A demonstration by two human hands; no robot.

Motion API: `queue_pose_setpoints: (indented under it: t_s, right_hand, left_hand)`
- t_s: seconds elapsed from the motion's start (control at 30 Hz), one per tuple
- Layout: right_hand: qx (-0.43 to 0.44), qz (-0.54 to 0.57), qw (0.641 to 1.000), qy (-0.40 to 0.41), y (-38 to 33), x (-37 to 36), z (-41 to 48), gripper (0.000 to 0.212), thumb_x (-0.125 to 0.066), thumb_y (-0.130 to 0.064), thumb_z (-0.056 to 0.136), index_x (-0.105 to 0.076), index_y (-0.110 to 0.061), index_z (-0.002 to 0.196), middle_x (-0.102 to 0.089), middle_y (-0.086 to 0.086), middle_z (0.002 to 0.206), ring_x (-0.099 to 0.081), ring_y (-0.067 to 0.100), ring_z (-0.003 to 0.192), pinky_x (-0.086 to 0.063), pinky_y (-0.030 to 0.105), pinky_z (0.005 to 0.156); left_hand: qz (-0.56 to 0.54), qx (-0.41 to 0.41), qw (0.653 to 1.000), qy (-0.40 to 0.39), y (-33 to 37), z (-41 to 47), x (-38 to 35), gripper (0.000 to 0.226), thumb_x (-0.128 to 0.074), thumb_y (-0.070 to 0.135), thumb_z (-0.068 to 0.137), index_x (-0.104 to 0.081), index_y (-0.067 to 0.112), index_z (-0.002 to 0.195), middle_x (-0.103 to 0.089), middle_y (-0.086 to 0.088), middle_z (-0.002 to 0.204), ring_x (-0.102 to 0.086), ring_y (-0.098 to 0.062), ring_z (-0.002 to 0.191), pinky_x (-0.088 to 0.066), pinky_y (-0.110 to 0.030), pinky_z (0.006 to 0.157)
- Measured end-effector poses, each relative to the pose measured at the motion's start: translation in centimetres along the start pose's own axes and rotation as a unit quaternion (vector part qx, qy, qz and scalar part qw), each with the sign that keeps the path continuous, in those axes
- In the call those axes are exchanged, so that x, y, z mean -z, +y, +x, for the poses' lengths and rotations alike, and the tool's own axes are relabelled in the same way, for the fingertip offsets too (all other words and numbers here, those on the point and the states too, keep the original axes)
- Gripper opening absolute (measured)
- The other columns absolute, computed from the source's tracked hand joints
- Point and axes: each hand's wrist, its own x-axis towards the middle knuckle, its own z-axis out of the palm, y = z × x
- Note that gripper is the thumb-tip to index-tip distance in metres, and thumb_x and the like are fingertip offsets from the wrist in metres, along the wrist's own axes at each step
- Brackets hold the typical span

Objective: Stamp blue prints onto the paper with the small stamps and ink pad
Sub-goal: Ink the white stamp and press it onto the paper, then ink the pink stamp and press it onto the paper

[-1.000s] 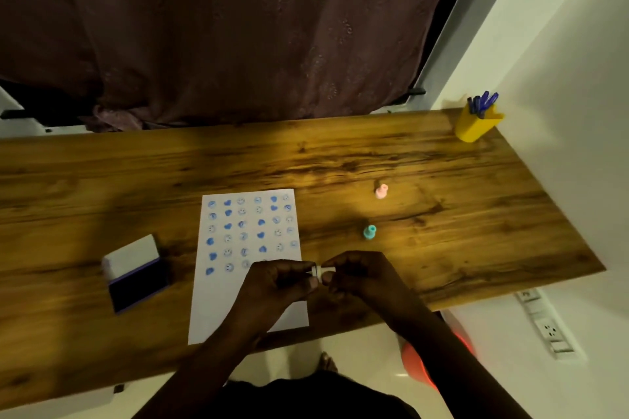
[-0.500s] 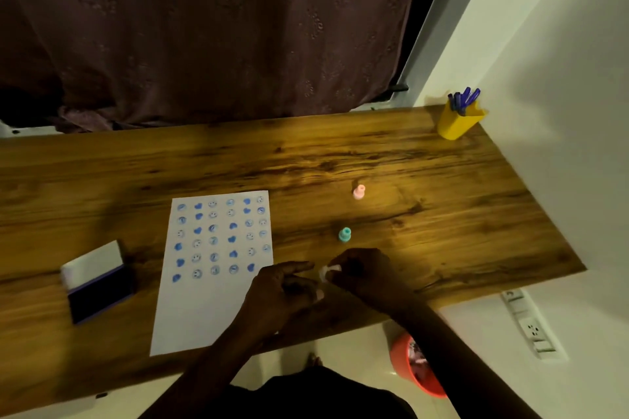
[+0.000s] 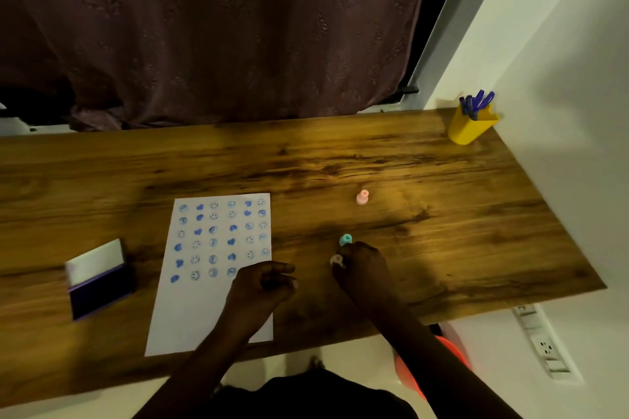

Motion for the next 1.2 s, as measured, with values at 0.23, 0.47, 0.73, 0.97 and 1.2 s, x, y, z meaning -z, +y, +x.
queue_pose_setpoints:
  t_s: [0.23, 0.47, 0.73, 0.97, 1.2]
  right_hand:
    - [0.015, 0.042, 0.999, 0.006, -0.3, 1.2, -0.6, 0.036, -0.074, -0.031, 0.090, -0.069, -0.016, 0.122, -0.071, 0.002, 0.120, -0.070, 0.019, 0.106, -0.057, 0.030, 0.093]
    - [0.027, 0.062, 0.986, 0.154, 1.1, 6.1, 3.4, 0.023, -0.080, -0.028, 0.084, -0.075, -0.020, 0.105, -0.076, -0.004, 0.078, -0.065, -0.003, 0.065, -0.051, 0.015, 0.066]
    - [-0.014, -0.026, 0.996, 0.078, 2.4, 6.2, 10.9, 0.050, -0.078, -0.045, 0.081, -0.063, -0.017, 0.121, -0.077, 0.012, 0.095, -0.074, 0.032, 0.086, -0.060, 0.036, 0.068]
    - [-0.020, 0.007, 0.999, 0.040, 1.7, 5.9, 12.4, 0.020, -0.077, -0.023, 0.087, -0.076, -0.013, 0.105, -0.079, 0.010, 0.100, -0.075, 0.026, 0.091, -0.062, 0.038, 0.079]
    - [-0.066, 0.350, 0.934, 0.012, -3.9, 7.4, 8.2, 0.016, -0.072, -0.025, 0.094, -0.078, -0.014, 0.085, -0.070, 0.001, 0.068, -0.060, 0.010, 0.058, -0.046, 0.026, 0.056]
  left_hand:
    - [-0.010, 0.013, 1.000, -0.006, 0.2, 0.3, -0.5, 0.029, -0.085, 0.036, 0.065, -0.081, 0.046, 0.092, -0.084, 0.005, 0.091, -0.080, -0.013, 0.088, -0.063, -0.046, 0.095]
    - [-0.020, 0.007, 1.000, 0.002, 0.3, 0.2, -0.3, 0.026, -0.086, 0.033, 0.069, -0.080, 0.045, 0.092, -0.084, 0.007, 0.091, -0.080, -0.011, 0.088, -0.062, -0.045, 0.095]
    - [-0.069, -0.001, 0.997, 0.027, -0.4, 0.1, 0.2, 0.036, -0.087, 0.039, 0.057, -0.082, 0.039, 0.092, -0.084, -0.001, 0.095, -0.080, -0.024, 0.093, -0.061, -0.057, 0.096]
    - [-0.098, -0.016, 0.994, 0.048, -1.0, -0.4, 1.1, 0.036, -0.088, 0.037, 0.060, -0.081, 0.039, 0.096, -0.084, -0.003, 0.094, -0.080, -0.026, 0.092, -0.060, -0.060, 0.095]
    - [-0.151, -0.066, 0.985, 0.059, 0.7, -0.3, 1.8, 0.029, -0.086, 0.021, 0.078, -0.080, 0.038, 0.100, -0.081, 0.005, 0.103, -0.079, -0.021, 0.099, -0.066, -0.047, 0.088]
